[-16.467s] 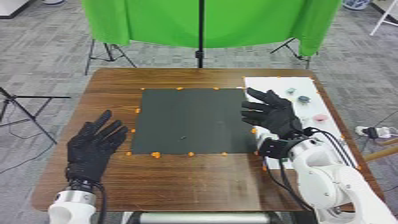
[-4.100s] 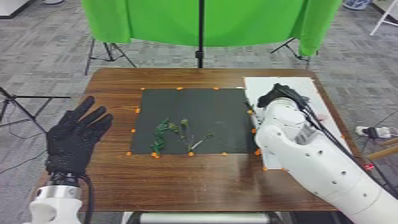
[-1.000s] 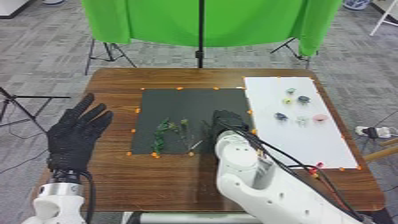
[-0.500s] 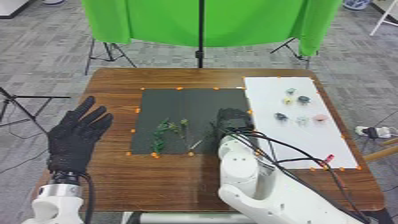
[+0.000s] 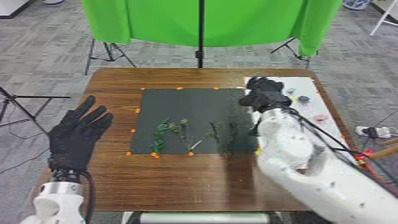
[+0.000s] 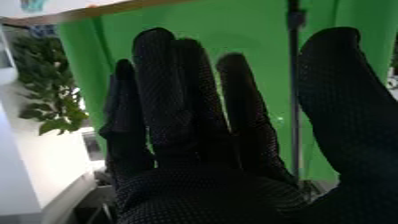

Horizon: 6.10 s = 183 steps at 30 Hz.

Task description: Arrange flowers

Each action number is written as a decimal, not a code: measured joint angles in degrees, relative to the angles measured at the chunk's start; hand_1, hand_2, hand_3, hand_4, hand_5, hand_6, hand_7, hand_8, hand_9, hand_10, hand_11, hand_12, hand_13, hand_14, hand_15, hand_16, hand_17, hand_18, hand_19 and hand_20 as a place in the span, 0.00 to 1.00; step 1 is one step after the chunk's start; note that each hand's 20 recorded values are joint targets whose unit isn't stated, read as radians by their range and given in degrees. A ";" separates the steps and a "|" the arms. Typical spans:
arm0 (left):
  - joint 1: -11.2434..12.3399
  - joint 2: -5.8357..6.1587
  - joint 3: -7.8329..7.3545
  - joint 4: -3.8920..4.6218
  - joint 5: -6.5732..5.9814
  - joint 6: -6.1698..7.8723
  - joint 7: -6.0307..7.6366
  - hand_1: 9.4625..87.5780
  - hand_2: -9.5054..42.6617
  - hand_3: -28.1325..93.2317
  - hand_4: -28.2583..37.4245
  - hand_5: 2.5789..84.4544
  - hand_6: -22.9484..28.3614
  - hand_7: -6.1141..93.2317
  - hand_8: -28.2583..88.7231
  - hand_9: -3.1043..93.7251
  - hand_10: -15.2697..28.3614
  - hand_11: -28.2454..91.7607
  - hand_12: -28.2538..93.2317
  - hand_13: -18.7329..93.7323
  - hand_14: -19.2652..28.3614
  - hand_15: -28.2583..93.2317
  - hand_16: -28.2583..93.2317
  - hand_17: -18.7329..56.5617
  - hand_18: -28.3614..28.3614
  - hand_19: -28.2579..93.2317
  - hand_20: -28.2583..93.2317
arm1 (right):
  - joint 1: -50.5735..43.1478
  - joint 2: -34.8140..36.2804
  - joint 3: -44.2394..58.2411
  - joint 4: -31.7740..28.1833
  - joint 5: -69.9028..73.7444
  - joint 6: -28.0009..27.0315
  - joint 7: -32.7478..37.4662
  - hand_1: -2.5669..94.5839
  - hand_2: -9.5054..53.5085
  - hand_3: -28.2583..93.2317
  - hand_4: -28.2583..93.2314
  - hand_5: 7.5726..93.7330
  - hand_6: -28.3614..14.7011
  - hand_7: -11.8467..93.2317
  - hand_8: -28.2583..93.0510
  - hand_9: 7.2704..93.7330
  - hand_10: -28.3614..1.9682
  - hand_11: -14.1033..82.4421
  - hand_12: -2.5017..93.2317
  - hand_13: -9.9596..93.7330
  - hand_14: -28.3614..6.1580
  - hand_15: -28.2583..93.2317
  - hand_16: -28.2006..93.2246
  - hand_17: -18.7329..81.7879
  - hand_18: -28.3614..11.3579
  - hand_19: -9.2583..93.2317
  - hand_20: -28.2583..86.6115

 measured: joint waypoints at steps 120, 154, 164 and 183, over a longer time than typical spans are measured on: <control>-5.99 2.76 -3.74 -2.96 1.34 0.70 -3.84 0.14 0.38 0.88 0.00 0.43 0.64 0.17 0.16 0.38 0.82 0.44 0.32 0.38 0.97 0.64 0.15 0.12 0.94 0.68 0.30 | 4.86 -25.48 -11.32 5.06 -9.26 -14.70 -20.82 0.41 0.00 0.87 0.00 0.63 0.66 0.28 0.12 0.69 0.44 0.49 0.18 0.64 0.44 0.81 0.32 0.36 0.06 0.85 0.66; 3.39 1.85 -1.94 -3.24 -1.61 3.66 2.18 0.15 0.37 0.88 0.00 0.43 0.64 0.17 0.16 0.38 0.82 0.45 0.32 0.38 0.97 0.65 0.15 0.11 0.94 0.68 0.31 | -13.26 13.04 12.63 7.26 4.74 -5.68 0.03 0.42 0.00 0.89 0.00 0.56 0.74 0.29 0.11 0.63 0.40 0.44 0.18 0.61 0.46 0.82 0.30 0.36 0.01 0.84 0.63; 3.33 1.57 -1.69 -3.22 -1.56 3.60 2.18 0.15 0.37 0.88 0.00 0.43 0.64 0.17 0.16 0.38 0.82 0.44 0.31 0.38 0.97 0.65 0.15 0.11 0.93 0.68 0.31 | -4.54 12.43 0.09 12.27 -0.67 0.89 1.92 0.61 0.00 0.74 0.00 0.94 0.76 0.26 0.24 0.95 0.66 0.35 0.32 0.79 0.64 0.82 0.36 0.46 0.07 0.91 0.63; 3.50 1.58 -2.75 -4.35 -1.11 3.59 1.78 0.15 0.37 0.88 0.00 0.43 0.64 0.17 0.16 0.38 0.82 0.45 0.32 0.38 0.97 0.65 0.15 0.11 0.94 0.69 0.31 | 9.70 4.22 -15.81 13.19 -6.03 13.47 -17.26 0.57 0.00 0.78 0.00 0.95 0.76 0.26 0.25 0.95 0.70 0.44 0.35 0.78 0.62 0.85 0.38 0.44 0.11 0.93 0.65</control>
